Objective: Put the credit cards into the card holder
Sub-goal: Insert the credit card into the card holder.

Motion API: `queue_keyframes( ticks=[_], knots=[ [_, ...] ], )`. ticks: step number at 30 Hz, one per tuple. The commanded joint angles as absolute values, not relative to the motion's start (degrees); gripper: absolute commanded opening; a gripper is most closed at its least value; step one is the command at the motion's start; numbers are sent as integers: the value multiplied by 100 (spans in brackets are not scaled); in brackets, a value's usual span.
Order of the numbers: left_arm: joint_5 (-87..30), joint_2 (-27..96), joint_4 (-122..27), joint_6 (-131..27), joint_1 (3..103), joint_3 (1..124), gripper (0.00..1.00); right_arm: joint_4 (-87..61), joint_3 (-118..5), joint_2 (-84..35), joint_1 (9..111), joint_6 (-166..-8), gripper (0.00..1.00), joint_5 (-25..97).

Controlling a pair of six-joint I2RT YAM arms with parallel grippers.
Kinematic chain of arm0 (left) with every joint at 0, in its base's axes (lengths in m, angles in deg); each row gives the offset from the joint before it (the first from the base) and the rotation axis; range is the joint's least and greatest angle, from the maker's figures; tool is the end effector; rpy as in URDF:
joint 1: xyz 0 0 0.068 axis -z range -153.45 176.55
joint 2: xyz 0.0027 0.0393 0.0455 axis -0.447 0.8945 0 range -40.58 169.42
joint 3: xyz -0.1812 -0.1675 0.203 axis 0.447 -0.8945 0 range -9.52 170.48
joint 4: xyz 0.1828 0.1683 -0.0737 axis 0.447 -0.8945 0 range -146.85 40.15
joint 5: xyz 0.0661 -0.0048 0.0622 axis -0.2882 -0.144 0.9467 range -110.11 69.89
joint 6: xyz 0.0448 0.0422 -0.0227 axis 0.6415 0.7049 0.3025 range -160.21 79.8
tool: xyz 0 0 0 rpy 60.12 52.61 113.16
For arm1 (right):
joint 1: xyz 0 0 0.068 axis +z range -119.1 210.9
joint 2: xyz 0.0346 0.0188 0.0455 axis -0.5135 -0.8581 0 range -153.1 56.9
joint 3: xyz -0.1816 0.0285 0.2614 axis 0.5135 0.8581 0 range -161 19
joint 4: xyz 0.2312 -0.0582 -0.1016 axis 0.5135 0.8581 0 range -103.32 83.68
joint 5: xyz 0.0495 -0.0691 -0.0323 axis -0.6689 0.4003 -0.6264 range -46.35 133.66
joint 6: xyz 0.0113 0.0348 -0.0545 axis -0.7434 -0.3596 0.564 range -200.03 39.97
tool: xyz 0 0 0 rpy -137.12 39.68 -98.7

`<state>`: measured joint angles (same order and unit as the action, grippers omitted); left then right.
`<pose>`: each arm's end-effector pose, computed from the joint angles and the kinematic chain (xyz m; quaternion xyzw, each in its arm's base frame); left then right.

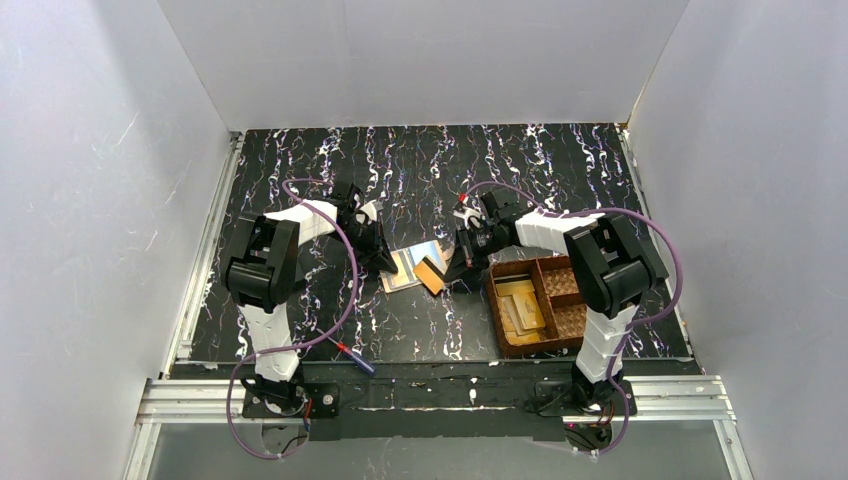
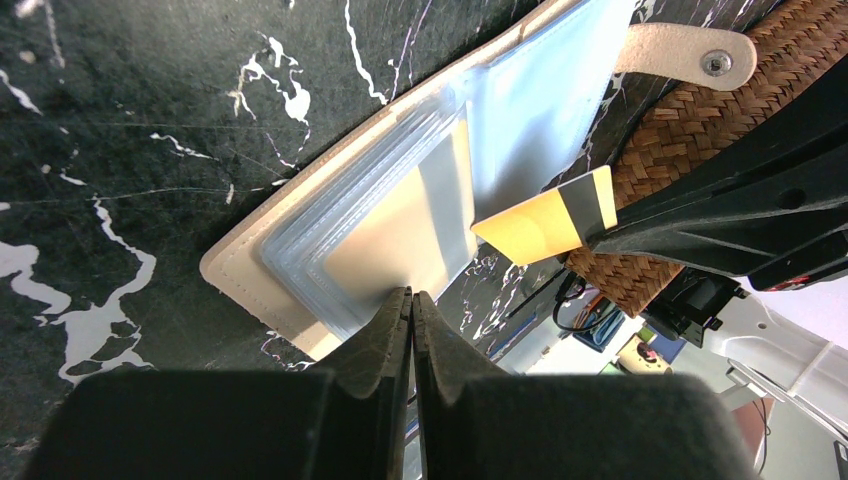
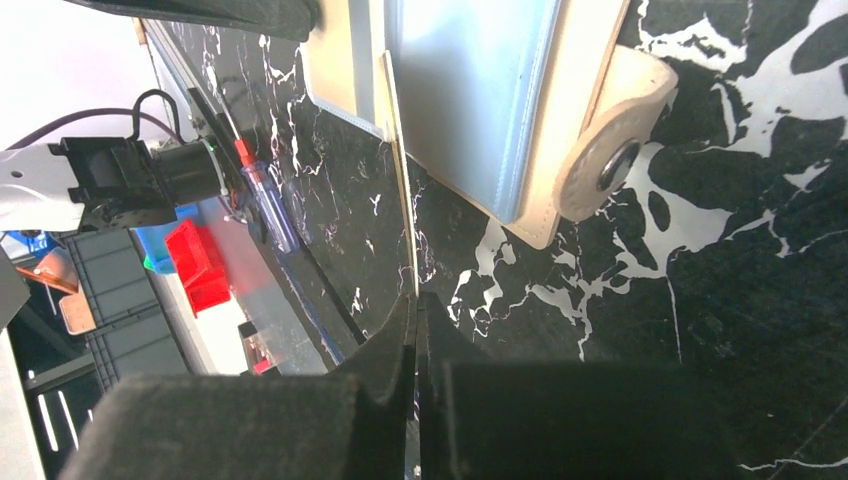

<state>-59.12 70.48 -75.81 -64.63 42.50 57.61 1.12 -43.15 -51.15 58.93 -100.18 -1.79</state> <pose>0.3639 -0.1377 0.1725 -0.0104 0.9299 -0.3654 0.0410 0.3209 0.2126 0.1821 -0.1598 0.8828 0.4372 0.0631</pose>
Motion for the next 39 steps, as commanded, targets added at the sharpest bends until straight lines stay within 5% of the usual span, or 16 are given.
queue_keyframes(
  ticks=[1, 39],
  knots=[
    [-5565, 7103, -7701, -6281, 4240, 5658, 3, 171, -4297, -4954, 5924, -9877, 1, -393],
    [-5754, 7121, -7658, -6267, 4245, 5626, 2, -1860, -5006, -6228, 6017, -11136, 1, -362]
  ],
)
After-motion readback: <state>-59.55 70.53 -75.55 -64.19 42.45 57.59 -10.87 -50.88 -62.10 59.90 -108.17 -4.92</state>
